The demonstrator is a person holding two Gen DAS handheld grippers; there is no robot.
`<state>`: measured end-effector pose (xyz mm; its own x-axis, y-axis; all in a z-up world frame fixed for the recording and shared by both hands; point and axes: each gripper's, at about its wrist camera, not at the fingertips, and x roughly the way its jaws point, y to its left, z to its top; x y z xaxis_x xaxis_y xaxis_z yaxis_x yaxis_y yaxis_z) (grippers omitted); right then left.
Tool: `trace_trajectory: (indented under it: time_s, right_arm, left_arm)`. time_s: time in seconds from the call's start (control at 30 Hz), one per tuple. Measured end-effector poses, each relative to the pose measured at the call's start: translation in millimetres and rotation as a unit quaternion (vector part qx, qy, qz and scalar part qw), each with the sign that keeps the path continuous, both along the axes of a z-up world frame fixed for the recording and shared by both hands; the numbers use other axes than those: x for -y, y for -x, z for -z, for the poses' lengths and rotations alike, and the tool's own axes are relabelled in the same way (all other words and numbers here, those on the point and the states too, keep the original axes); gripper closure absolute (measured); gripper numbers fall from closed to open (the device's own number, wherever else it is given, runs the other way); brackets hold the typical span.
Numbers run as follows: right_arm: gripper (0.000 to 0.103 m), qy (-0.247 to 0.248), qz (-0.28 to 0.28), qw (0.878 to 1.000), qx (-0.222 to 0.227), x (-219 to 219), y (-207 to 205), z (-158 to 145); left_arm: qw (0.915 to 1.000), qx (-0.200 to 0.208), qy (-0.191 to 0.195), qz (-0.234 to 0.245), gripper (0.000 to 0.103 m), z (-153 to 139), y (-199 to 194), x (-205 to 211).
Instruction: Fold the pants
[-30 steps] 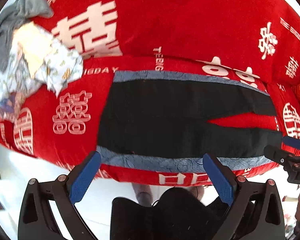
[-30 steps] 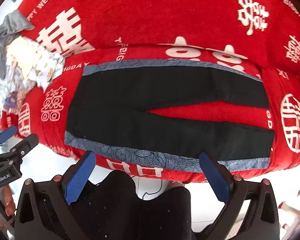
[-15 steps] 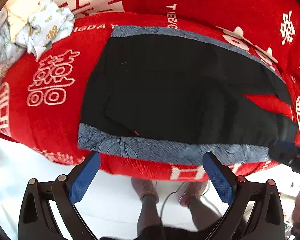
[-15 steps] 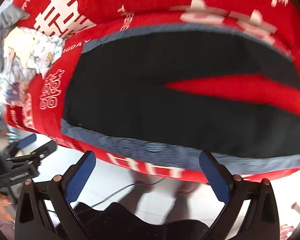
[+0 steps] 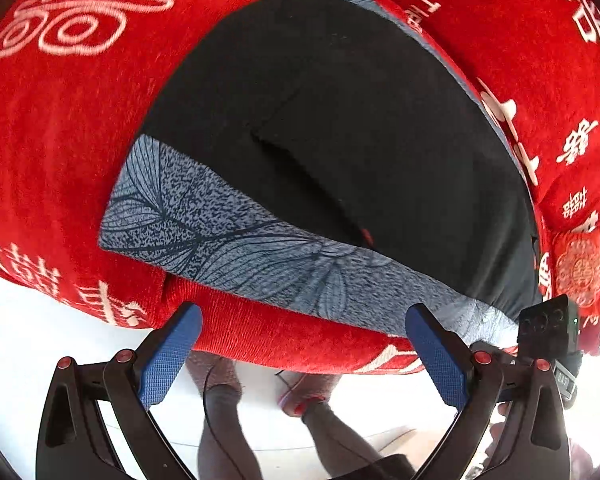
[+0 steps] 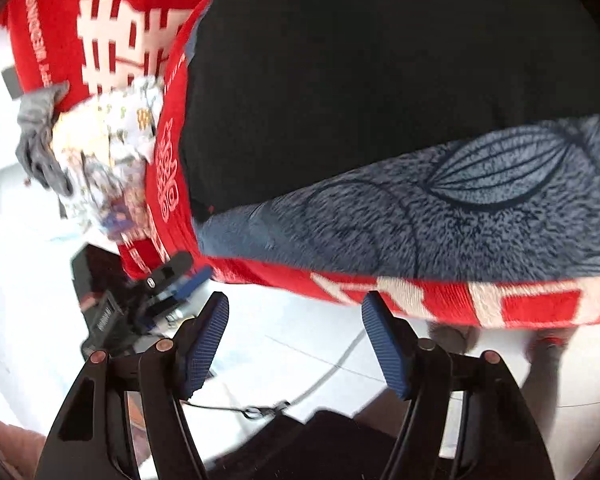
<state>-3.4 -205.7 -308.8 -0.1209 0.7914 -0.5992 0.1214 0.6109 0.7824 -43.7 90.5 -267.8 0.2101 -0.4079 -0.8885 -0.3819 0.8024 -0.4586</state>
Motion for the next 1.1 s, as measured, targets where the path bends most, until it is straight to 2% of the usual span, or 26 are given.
trace_trajectory:
  time_s: [0.2,0.5,1.1]
  right_arm:
    - [0.03,-0.034,0.056,0.998,0.025,4.6,-14.1,0.1]
    - [0.03,-0.066,0.046,0.996,0.031,-32.6,-27.4,-1.7]
    - [0.03,-0.073,0.026,0.997,0.017,-44.1,-30.6,2.3]
  left_arm:
    - [0.9996,0.016,0.02,0.01,0.0,0.1,-9.8,4.1]
    - [0.9994,0.012,0.033,-0.002,0.0,-2.9,-7.4,-6.0]
    - [0.9993,0.01,0.029,-0.021,0.0,-4.7,-12.5,-20.5]
